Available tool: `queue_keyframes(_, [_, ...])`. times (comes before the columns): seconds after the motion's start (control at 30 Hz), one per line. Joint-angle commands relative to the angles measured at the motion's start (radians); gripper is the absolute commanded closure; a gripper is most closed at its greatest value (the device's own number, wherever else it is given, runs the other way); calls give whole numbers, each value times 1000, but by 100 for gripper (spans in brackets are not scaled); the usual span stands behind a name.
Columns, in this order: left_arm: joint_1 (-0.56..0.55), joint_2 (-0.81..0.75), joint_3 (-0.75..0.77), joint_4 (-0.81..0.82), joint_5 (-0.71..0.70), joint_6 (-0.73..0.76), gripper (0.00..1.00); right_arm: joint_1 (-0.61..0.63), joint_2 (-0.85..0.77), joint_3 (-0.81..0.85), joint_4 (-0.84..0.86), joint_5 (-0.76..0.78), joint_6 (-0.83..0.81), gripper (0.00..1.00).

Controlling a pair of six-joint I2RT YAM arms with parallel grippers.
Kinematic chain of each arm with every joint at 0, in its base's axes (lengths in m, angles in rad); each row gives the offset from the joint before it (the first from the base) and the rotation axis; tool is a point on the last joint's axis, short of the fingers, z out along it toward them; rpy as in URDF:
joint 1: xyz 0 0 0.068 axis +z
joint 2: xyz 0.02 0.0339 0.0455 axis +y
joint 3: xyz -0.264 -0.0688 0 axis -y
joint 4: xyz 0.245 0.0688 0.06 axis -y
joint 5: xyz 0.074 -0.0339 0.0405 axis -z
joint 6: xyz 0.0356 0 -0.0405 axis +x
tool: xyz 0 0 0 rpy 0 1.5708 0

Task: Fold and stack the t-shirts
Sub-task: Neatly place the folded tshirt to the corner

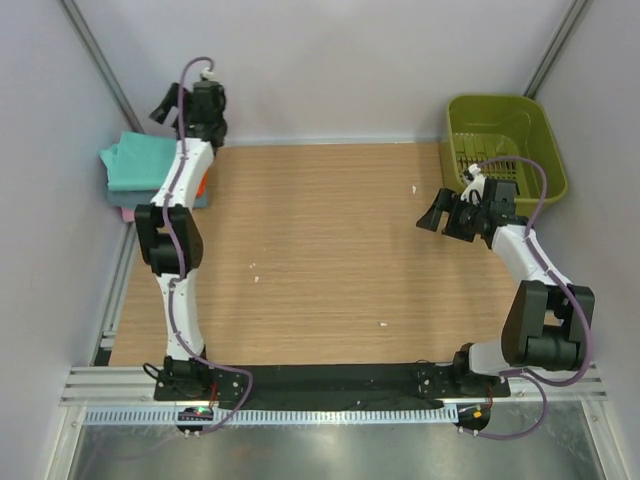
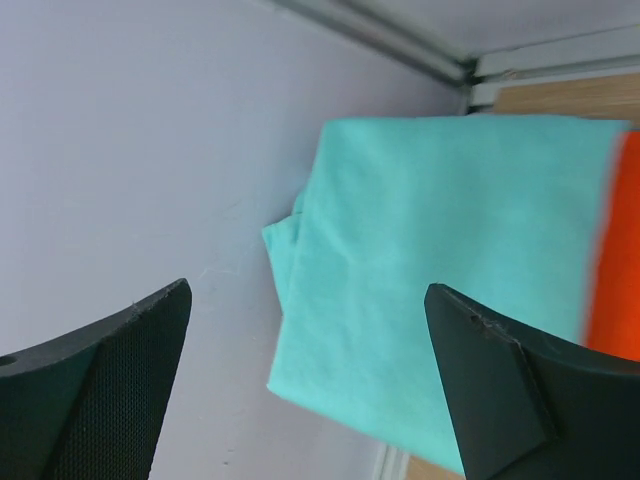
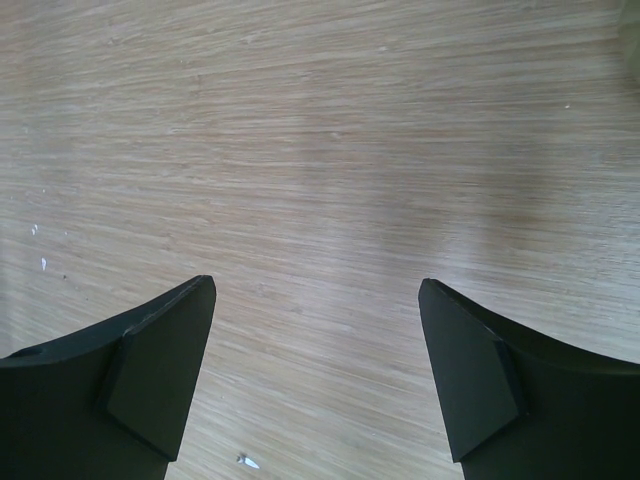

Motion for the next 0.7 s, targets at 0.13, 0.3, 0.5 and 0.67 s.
queue_keyframes(0.13, [-289,-398,-122,-229,186,-349,0,-17,-83,95,-1,-59,-64,0])
queue_keyframes(0.3, [-295,-550,-181,-408,545,-604,0,-3,-60,364,-194,59,-54,0])
queue_keyframes(0.5, [-308,-652,-306,-441,498,-587,0,42,32,700,-498,433,-52,0])
queue_keyframes(0.67, [-306,-731,-390,-430,481,-541,0,57,43,822,-606,434,-72,0])
